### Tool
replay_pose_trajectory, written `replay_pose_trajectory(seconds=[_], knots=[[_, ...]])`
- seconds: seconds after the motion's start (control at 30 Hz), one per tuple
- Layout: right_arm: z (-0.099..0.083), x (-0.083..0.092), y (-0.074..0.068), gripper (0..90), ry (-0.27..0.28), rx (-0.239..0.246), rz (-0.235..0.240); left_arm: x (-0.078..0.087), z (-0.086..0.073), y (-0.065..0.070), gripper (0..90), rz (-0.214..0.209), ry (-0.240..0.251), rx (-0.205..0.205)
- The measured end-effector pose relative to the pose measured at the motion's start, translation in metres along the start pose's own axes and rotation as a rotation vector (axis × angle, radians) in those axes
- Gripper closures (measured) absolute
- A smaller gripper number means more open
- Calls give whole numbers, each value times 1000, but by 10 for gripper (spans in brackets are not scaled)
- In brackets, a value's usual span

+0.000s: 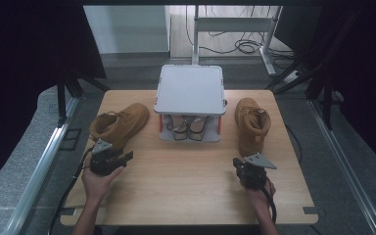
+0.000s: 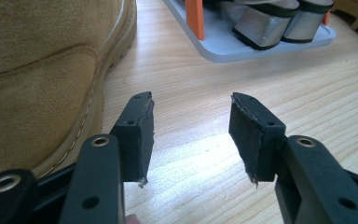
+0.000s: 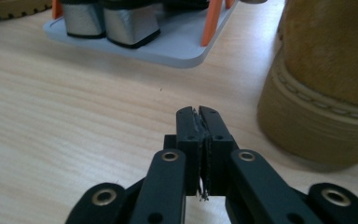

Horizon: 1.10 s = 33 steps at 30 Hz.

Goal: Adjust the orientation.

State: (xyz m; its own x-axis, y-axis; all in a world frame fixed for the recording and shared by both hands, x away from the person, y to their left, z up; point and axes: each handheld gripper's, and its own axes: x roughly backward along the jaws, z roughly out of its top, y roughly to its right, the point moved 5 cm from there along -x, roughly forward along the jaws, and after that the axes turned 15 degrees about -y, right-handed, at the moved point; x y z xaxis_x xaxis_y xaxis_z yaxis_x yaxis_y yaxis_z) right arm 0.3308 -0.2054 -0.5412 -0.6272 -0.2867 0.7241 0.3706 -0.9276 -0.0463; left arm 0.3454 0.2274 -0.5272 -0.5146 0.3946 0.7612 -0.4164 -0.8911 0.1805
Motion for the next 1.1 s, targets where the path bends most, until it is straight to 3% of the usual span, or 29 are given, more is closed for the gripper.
replay_pose_trajectory(seconds=[0.63, 0.93, 1.1], knots=[[32, -18, 4, 887, 37, 1, -20, -13, -2, 6, 473, -27, -63, -9], [56, -34, 16, 888, 65, -10, -63, -17, -3, 10, 471, -39, -86, -25], [56, -43, 25, 887, 45, -19, -97, -19, -4, 11, 469, -35, -100, -33]])
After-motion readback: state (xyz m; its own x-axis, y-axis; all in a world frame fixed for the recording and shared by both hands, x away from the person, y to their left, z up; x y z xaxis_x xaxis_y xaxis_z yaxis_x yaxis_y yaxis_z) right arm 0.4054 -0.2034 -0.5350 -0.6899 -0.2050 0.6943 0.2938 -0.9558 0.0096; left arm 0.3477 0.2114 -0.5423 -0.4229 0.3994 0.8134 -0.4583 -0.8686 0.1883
